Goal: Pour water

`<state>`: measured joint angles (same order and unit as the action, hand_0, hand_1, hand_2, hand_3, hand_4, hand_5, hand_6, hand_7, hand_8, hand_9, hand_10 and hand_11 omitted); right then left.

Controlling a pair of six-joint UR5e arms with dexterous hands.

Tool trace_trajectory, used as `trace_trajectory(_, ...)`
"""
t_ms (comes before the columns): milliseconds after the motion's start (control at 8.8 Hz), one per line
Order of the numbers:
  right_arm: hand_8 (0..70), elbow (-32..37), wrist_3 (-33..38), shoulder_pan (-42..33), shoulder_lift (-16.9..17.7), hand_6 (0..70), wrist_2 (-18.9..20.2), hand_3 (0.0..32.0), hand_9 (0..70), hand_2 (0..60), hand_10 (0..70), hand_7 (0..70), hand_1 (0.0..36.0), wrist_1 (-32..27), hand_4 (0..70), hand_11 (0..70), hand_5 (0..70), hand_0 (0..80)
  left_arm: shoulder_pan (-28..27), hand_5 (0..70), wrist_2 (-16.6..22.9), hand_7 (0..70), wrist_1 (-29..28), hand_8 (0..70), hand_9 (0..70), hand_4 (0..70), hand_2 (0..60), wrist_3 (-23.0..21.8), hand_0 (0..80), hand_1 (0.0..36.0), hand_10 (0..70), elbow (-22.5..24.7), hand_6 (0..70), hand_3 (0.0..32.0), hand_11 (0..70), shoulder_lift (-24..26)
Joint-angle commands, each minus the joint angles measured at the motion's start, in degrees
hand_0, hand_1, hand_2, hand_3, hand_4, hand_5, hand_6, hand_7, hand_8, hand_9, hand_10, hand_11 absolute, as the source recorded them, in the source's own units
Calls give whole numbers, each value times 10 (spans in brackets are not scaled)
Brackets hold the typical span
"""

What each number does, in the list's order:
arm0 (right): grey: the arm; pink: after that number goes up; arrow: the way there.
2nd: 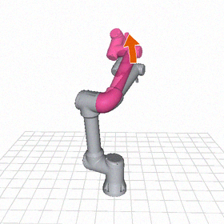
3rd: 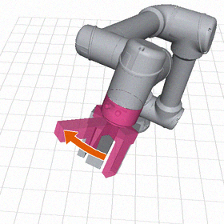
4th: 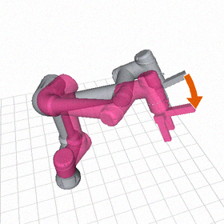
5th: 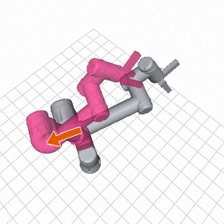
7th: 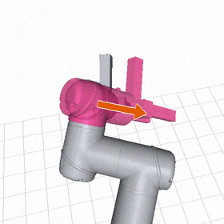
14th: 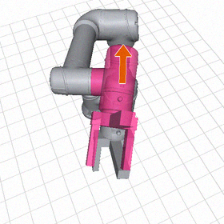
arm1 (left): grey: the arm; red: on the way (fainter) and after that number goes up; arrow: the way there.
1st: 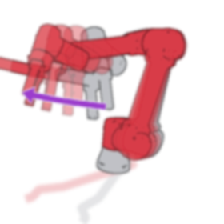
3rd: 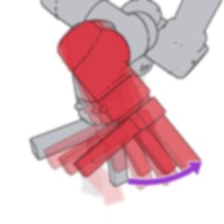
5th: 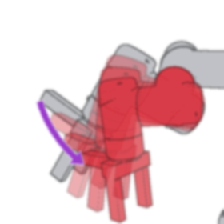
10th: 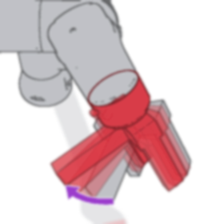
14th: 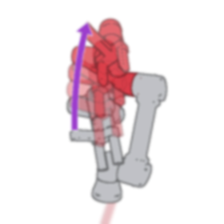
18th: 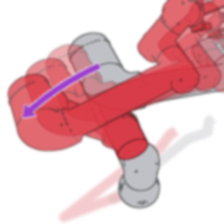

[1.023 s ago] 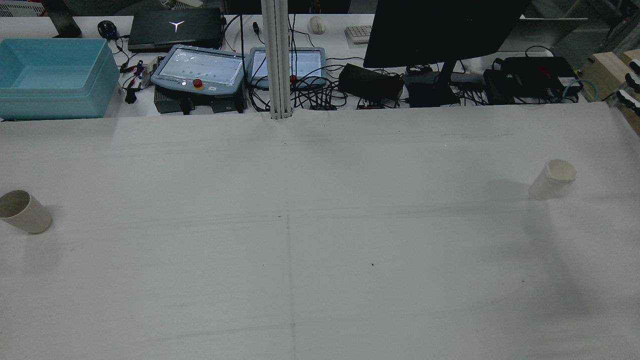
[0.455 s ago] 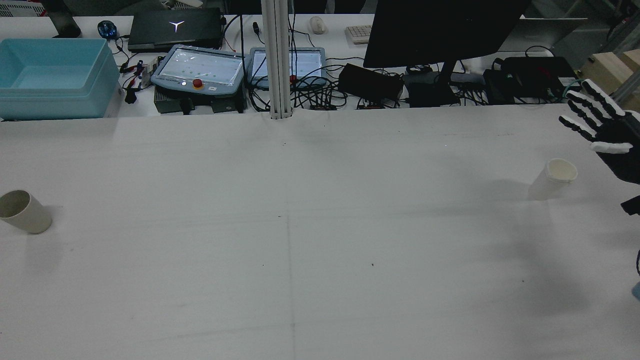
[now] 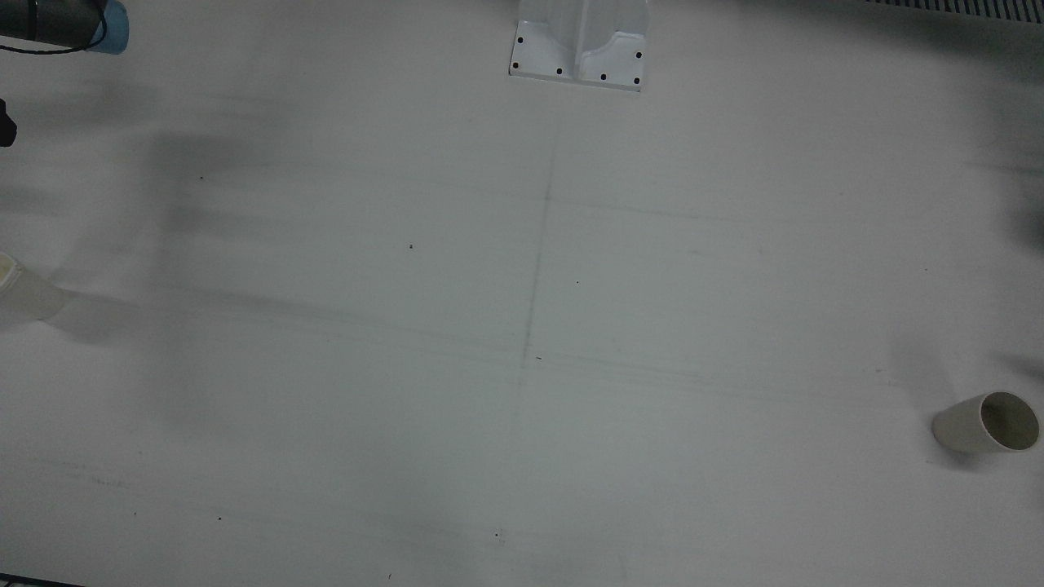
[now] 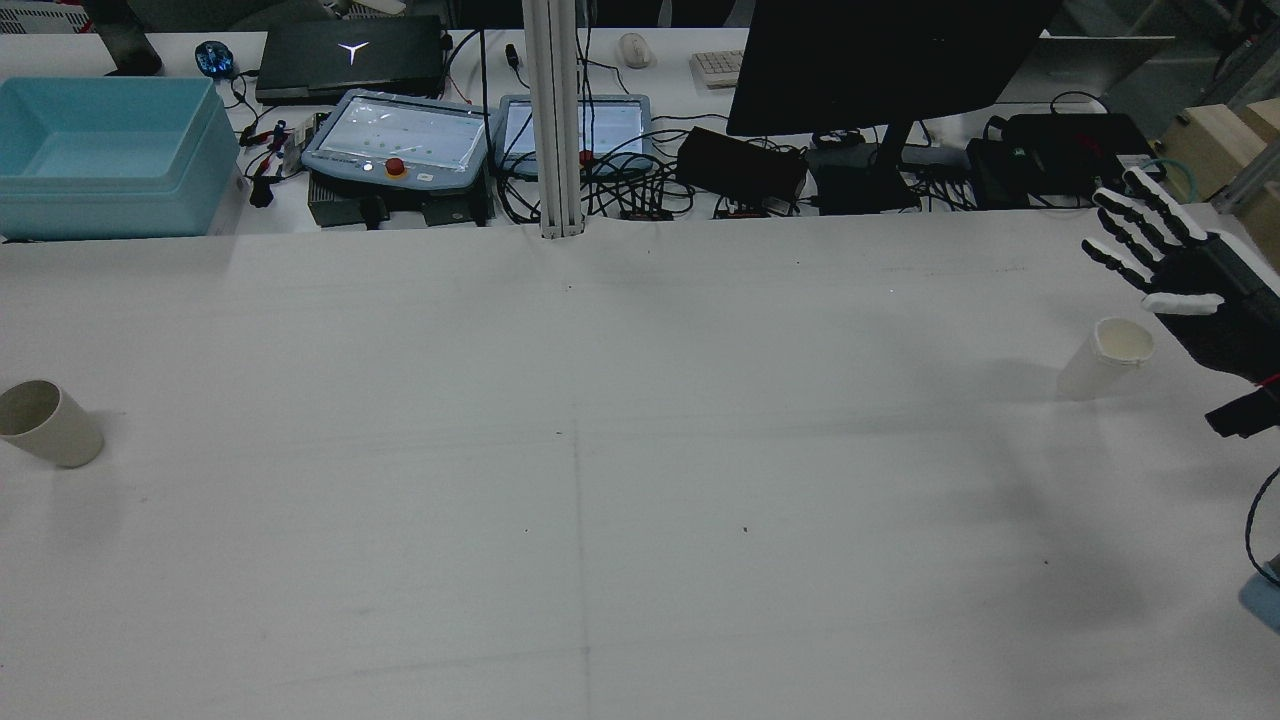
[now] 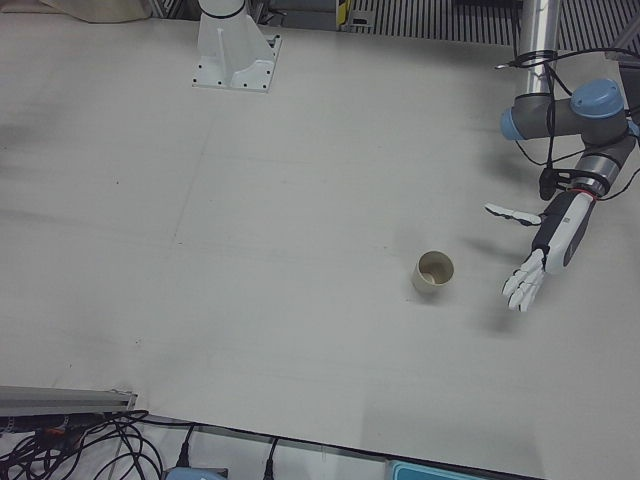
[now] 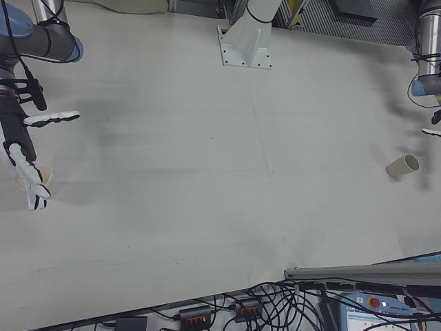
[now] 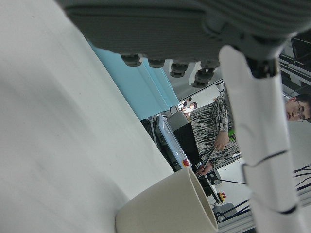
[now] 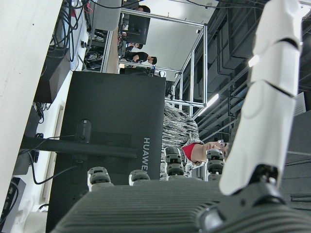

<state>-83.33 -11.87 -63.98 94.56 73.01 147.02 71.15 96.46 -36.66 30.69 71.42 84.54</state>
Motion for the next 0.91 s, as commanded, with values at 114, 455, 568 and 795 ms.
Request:
trace_trajectory(114,0,3,10,2,4,44,-2,198,19,54,8,168,200,-6,30,34,70,546,-48,0,-14,46,49,0,0,191,0,2,478,70,0,-7,25,0,0,48)
trace_trajectory(455,0,5,36,-4,6,19,-2,174,8,0,5,110,167,-4,0,28,61,523,-68,0,-31,40,62,0,0,174,0,2,463,51,0,-27,20,0,0,77)
trace_trajectory(568,0,5,36,-4,8,22,-2,174,8,0,6,110,167,-3,0,29,61,524,-72,0,-38,41,62,0,0,174,0,2,463,52,0,-29,21,0,0,77)
trace_trajectory(795,0,5,36,-4,8,22,-2,170,8,0,5,114,174,-2,0,28,63,529,-72,0,-39,52,44,0,0,155,0,18,557,160,0,-40,25,0,1,76)
